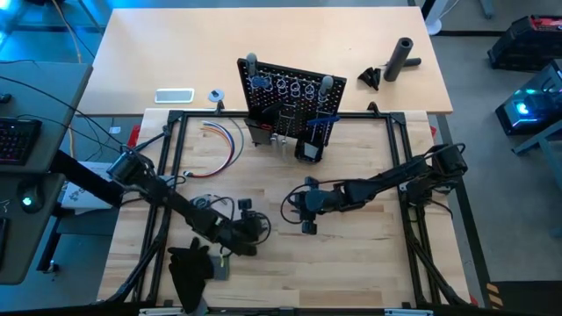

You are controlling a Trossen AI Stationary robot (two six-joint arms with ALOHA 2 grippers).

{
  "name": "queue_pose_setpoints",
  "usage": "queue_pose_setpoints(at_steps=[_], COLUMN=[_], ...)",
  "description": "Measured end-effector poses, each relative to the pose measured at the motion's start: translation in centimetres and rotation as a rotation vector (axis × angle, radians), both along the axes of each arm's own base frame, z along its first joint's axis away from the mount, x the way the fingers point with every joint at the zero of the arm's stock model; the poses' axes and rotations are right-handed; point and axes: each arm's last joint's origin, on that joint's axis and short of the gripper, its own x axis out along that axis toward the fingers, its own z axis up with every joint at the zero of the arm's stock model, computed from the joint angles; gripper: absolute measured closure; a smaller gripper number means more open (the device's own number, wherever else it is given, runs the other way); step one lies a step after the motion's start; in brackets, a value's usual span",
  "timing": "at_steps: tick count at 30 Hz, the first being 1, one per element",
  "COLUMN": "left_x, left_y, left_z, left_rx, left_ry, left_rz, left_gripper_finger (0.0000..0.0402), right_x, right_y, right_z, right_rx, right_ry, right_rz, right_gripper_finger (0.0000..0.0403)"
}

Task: Hang tools onto peg board
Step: Hang the wrench on the black pegboard

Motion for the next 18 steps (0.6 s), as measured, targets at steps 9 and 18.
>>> queue_pose_setpoints(at_steps=[9,18], left_x=[-2.3,-5.2], left_y=[-1.6,-3.9], left_z=[-0.5,1.4], left_rx=[-0.167,-0.218], left_ry=[0.135,0.106], left_rz=[-0.006,-0.017], left_gripper_finger=[0.0265,0.027], right_x=[-0.1,0.0], right_y=[0.8,0.8], right_z=[0.0,-0.1], right_rx=[-0.048,-0.068], right_ry=[0.001,-0.005], right_rz=[0.075,0.077], right_gripper_finger=[0.0311,0.0311])
